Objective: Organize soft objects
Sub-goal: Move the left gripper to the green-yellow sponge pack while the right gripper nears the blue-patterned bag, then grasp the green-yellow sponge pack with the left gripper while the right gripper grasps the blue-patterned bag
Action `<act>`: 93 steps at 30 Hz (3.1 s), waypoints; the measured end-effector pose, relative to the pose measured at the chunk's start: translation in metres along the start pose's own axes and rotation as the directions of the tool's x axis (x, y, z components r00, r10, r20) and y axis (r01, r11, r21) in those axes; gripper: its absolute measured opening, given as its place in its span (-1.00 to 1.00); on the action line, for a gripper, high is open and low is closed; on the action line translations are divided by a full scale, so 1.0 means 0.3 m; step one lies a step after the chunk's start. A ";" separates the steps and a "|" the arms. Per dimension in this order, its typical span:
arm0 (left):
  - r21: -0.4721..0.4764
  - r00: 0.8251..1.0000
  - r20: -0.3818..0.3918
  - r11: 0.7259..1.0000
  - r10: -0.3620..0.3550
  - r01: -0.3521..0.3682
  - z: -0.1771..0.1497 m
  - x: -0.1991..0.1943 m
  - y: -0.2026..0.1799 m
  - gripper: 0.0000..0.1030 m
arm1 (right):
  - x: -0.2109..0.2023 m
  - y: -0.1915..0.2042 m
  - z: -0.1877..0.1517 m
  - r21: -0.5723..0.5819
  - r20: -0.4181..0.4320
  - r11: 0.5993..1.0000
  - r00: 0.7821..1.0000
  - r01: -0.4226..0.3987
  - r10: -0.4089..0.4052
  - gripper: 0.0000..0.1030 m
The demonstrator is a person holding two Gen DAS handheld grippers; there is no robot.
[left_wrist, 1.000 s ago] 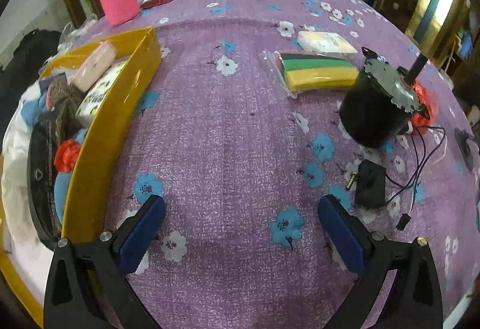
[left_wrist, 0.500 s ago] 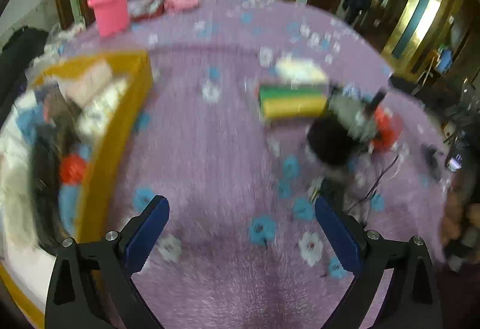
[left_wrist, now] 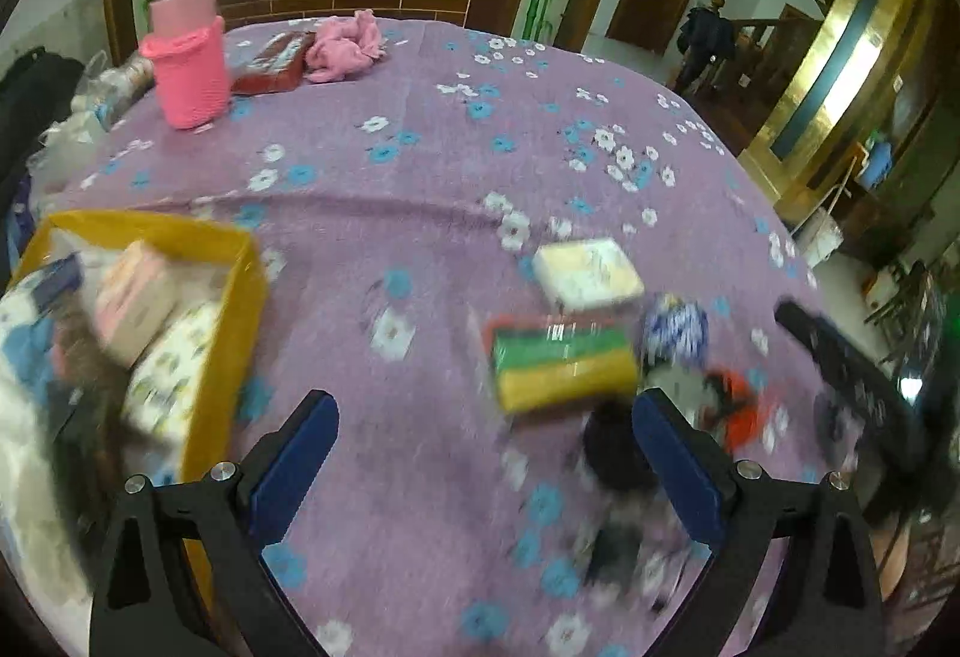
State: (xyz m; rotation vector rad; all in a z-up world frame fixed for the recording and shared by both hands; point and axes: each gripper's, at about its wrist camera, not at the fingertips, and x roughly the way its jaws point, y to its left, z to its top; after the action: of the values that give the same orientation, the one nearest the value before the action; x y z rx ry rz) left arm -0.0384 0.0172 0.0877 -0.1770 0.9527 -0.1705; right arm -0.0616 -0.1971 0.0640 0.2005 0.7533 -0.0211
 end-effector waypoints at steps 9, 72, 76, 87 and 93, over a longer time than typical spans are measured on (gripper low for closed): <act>0.186 0.998 -0.052 0.982 -0.023 0.032 0.131 0.206 -0.093 0.91 | 0.023 -0.014 -0.005 0.025 -0.032 0.999 0.999 -0.020 0.021 0.36; 0.628 0.977 -0.213 0.765 -0.011 0.146 0.028 0.332 -0.154 -0.04 | 0.079 -0.054 -0.013 0.085 -0.082 0.996 0.996 -0.010 0.017 0.36; 0.535 0.979 -0.198 0.831 -0.051 0.152 0.018 0.286 -0.096 -0.12 | 0.075 -0.059 -0.010 0.096 -0.073 0.995 0.996 -0.037 0.044 0.36; 0.274 0.991 0.084 0.959 -0.106 0.080 -0.115 -0.157 0.097 -0.12 | 0.082 -0.071 -0.011 0.138 -0.069 0.986 0.992 -0.094 0.104 0.36; 0.181 0.977 0.171 0.979 -0.129 0.098 -0.258 -0.335 0.185 -0.12 | 0.078 -0.020 0.014 0.171 -0.187 0.975 0.967 -0.141 0.172 0.36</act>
State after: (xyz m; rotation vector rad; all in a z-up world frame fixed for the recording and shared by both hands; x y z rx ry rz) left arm -0.1554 0.0877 0.1110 -0.0860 0.7420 -0.3359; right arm -0.0420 -0.2026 0.0500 0.4172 0.9360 0.0921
